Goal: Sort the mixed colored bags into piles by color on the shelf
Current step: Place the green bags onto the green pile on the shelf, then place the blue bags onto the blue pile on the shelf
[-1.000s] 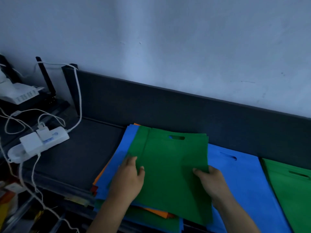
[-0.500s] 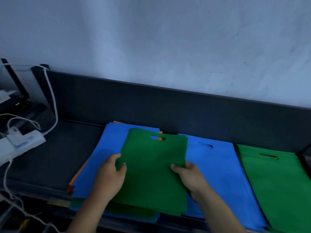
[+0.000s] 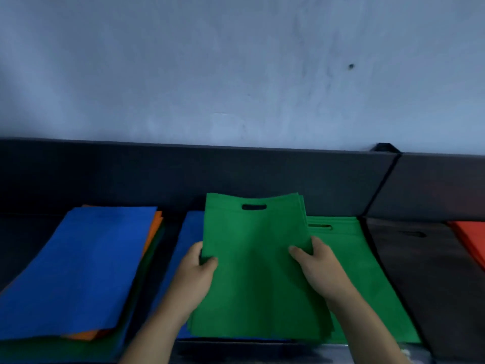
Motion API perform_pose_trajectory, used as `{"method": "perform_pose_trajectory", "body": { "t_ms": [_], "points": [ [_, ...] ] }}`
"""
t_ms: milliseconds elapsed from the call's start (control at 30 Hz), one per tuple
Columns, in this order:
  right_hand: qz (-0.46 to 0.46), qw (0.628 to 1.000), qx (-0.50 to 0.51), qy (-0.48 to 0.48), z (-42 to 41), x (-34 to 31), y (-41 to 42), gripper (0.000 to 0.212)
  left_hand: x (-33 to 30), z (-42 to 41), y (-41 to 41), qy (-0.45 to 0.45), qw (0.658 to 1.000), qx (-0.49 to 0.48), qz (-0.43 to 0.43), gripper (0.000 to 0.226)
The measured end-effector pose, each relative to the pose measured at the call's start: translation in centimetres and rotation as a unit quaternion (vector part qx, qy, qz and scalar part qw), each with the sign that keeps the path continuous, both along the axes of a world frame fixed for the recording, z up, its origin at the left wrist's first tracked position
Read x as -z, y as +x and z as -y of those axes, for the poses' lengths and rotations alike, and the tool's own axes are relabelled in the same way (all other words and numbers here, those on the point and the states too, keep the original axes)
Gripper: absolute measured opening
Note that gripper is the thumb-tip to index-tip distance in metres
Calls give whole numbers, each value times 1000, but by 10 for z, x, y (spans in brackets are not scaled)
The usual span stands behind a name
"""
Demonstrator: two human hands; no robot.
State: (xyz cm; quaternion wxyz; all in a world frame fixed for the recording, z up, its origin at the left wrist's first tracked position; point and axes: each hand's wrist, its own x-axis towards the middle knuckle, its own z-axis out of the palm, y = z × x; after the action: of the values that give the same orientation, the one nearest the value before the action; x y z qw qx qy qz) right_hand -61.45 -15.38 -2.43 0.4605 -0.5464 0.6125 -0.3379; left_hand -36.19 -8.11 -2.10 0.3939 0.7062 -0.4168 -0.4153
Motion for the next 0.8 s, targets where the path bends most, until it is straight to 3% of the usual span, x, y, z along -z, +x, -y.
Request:
{"method": "perform_pose_trajectory", "body": {
  "t_ms": [67,233,367,467,567,633,667,700,800],
  "points": [
    [-52,998,35,-16,3,2,-45,11,3,14,-50,3,999,33,-1,23],
    [-128,990,53,-25,16,6,-140,12,16,42,-135,30,997,68,-5,20],
    [-161,986,26,-18,30,14,-178,17,23,59,-167,53,995,74,33,52],
    [-200,980,11,-13,41,27,-186,8,26,66,-176,55,993,77,65,57],
    [-277,960,14,-25,48,43,-185,17,30,67,-172,58,991,54,104,41],
    [-338,940,46,-31,50,45,-181,34,35,67,-162,61,988,30,136,10],
    [-353,933,66,-37,50,43,-177,43,36,68,-155,54,989,18,137,12],
    [-349,932,83,-46,50,41,-171,50,34,68,-147,47,991,7,127,13],
    [-261,956,97,-88,57,30,-148,49,27,66,-117,29,990,-34,136,45]
  ]
}}
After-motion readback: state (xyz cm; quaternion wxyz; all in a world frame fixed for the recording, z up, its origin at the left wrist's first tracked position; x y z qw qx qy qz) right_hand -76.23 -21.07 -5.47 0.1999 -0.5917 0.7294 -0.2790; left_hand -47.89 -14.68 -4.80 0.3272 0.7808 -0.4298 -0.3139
